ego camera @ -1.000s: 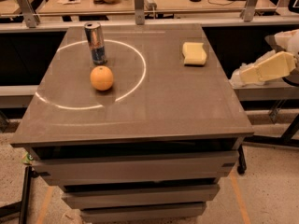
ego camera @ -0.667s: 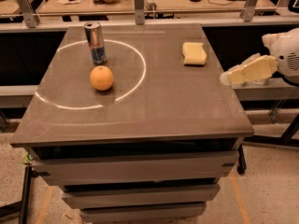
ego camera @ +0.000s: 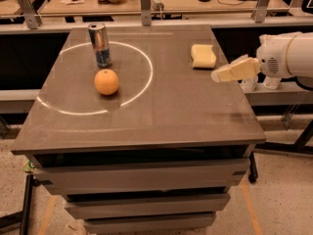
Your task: Move sponge near orange
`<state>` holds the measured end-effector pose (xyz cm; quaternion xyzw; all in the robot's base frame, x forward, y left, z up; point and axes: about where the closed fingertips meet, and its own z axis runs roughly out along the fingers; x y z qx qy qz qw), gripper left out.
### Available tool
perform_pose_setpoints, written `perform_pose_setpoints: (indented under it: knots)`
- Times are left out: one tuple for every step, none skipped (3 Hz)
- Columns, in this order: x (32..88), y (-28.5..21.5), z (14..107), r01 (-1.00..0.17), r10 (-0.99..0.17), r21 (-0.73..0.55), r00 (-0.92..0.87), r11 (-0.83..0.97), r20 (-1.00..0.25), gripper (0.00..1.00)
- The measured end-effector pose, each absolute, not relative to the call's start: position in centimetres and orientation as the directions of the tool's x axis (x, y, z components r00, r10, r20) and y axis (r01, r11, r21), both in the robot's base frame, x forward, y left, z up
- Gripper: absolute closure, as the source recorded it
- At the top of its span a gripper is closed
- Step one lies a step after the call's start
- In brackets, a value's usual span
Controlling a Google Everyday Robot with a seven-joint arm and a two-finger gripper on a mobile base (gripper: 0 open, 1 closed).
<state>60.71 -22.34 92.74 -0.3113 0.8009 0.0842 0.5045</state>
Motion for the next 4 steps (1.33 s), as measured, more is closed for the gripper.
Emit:
perform_pose_setpoints:
  knots:
    - [63.6,-21.1,91.7,-0.566,-0.344,-0.120,-0.306,0.815,-0.888,0.00]
    - [65.8,-19.6,90.5,-0.564,-0.301,-0.078,-0.314,0.822,-0.900,0.00]
    - [67.4,-18.2,89.2,-0.575,-0.284,-0.052,-0.322,0.817,-0.903,0.00]
    - [68.9,-17.5,87.9,-0.585,-0.282,-0.046,-0.318,0.810,-0.905,0.00]
